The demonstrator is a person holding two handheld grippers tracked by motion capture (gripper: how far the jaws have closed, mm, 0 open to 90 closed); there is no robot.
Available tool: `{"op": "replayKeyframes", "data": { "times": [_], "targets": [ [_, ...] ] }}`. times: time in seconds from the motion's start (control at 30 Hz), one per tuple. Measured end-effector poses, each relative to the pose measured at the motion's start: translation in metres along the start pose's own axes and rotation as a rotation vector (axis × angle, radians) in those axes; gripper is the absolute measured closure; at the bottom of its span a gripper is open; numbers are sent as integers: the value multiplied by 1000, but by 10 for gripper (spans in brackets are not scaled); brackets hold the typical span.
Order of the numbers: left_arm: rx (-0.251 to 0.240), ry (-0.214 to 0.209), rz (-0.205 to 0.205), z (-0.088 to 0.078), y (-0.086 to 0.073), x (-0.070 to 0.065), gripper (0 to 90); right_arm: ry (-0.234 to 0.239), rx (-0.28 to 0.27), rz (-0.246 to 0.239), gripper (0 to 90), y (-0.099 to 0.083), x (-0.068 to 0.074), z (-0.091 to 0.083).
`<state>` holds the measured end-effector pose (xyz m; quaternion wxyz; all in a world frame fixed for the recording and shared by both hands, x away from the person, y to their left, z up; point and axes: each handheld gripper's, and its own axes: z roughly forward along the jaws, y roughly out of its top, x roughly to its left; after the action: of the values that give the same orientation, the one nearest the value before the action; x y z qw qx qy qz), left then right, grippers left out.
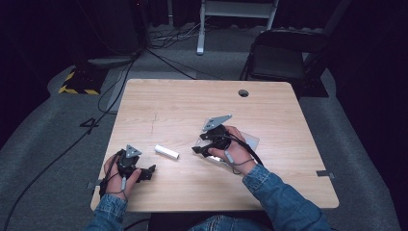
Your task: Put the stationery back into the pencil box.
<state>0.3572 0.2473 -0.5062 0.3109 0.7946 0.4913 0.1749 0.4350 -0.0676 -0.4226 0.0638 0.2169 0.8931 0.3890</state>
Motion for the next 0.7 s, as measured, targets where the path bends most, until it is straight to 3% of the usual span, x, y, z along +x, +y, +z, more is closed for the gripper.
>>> {"op": "replayKeyframes", "data": {
  "times": [0.2,0.7],
  "targets": [
    [1,0,-1,0,0,0,4,19,5,10,397,5,4,21],
    [1,0,-3,-2,-2,0,3,62,72,-22,459,9,22,69]
  ]
}}
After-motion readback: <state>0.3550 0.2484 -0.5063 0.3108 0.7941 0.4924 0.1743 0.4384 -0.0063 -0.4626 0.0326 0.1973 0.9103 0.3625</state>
